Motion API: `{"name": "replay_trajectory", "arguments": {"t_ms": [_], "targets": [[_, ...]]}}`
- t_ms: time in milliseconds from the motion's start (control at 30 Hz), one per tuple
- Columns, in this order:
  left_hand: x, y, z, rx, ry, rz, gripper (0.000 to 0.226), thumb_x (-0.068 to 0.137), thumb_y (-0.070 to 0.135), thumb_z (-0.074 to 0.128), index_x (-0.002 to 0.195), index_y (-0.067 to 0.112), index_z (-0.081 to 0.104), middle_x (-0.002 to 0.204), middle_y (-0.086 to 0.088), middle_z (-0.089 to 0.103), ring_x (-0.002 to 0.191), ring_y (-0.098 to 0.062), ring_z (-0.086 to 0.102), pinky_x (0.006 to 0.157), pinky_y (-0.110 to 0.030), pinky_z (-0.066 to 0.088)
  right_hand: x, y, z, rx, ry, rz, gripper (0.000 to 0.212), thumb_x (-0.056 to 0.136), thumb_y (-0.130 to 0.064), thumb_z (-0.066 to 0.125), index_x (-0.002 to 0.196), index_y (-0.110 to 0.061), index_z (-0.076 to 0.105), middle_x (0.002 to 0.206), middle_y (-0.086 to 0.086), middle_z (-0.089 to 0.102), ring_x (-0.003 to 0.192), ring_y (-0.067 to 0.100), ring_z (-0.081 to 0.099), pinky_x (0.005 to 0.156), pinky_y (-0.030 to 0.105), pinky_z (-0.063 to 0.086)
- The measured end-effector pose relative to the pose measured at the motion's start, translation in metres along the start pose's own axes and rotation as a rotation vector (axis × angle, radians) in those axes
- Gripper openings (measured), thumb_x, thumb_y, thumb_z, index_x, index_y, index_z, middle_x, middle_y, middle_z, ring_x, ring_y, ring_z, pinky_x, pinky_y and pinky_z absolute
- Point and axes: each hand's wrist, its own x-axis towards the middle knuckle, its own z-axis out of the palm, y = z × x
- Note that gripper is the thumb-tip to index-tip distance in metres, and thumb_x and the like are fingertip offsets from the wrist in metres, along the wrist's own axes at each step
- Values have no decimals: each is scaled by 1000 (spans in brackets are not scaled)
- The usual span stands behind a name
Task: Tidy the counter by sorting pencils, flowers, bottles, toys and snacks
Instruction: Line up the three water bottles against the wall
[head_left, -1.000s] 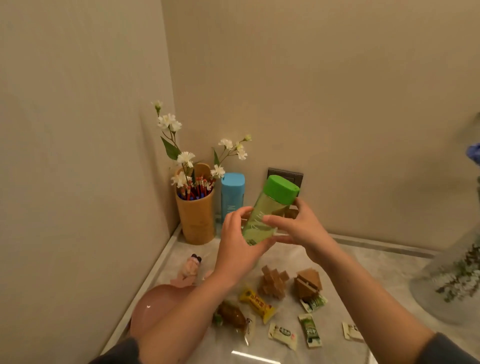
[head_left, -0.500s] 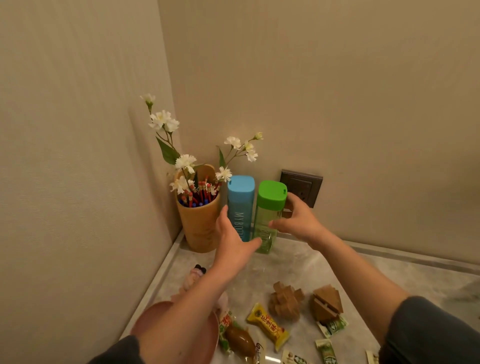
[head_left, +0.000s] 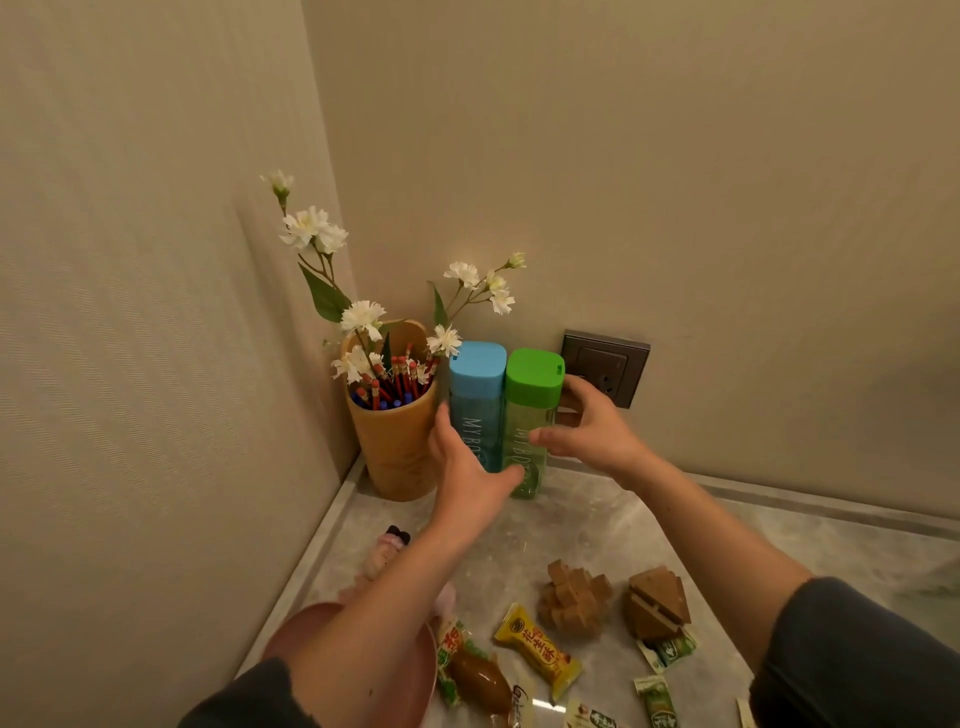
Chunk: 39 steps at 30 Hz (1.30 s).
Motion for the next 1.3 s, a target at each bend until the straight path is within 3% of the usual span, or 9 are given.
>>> {"name": "replay_trajectory", "arguments": {"t_ms": [233, 367, 600, 733, 900, 1033, 1167, 1233, 1300], "targets": [[-9, 7, -5, -6, -17, -27, 119, 69, 13, 83, 149, 32, -3, 154, 2, 9, 141, -20, 22, 113, -39, 29, -4, 3, 1, -36, -13, 21, 92, 68, -2, 85, 146, -13, 37, 139, 9, 51, 128, 25, 50, 108, 48, 41], [-20, 11, -14, -19, -23, -33, 115, 70, 16, 82, 149, 31, 1, 153, 2, 13, 140, -19, 22, 112, -38, 28, -22, 3, -1, 4, 3, 72, 96, 73, -8, 84, 150, -19, 28, 149, 10, 39, 131, 27, 45, 99, 40, 46], [-58, 19, -35, -77, -106, -5, 56, 77, 16, 77, 125, 28, 49, 135, 4, 44, 119, -10, 48, 98, -30, 45, -92, -6, 5, 58, 62, 43, 80, 78, -7, 78, 145, -22, 36, 145, 7, 44, 118, 20, 54, 92, 35, 50], [-97, 21, -57, -135, -130, 41, 37, 81, 11, 72, 108, 33, 57, 122, 6, 61, 111, -9, 57, 95, -29, 49, -138, -8, 21, 115, -26, 9, 64, 81, -13, 76, 134, -30, 44, 134, 1, 52, 106, 12, 62, 83, 31, 56], [-155, 3, -87, -153, -91, 22, 31, 84, 5, 69, 106, 27, 63, 111, 8, 64, 106, -8, 60, 81, -18, 51, -184, -4, 48, 78, -171, 62, 65, 83, -28, 75, 137, -34, 39, 124, -9, 53, 100, 5, 63, 71, 19, 56], [-193, -14, -108, 88, -16, 25, 23, 81, 22, 69, 100, 36, 68, 95, 23, 66, 93, 11, 60, 71, -3, 44, -211, 6, 69, 99, -271, 70, 61, 84, -20, 75, 135, -28, 43, 121, -5, 57, 102, 10, 64, 79, 22, 57], [-224, -28, -119, 246, 29, 78, 28, 79, 23, 65, 94, 47, 62, 99, 37, 55, 95, 13, 53, 71, -7, 42, -232, 13, 86, 81, -365, 44, 52, 83, -14, 75, 128, -22, 50, 113, 4, 64, 99, 11, 65, 78, 18, 55], [-239, -36, -124, 350, 77, 69, 32, 79, 23, 65, 100, 47, 61, 104, 33, 50, 96, 9, 51, 71, -8, 40, -240, 19, 93, 23, -427, 19, 51, 82, -16, 76, 128, -21, 53, 113, 3, 64, 102, 13, 64, 84, 22, 55], [-252, -43, -127, 435, 160, 85, 33, 79, 24, 67, 107, 41, 62, 115, 23, 47, 111, -2, 46, 86, -21, 43, -245, 22, 99, -88, -510, -9, 49, 83, -25, 75, 127, -25, 54, 113, -2, 63, 104, 7, 61, 86, 20, 52]]}}
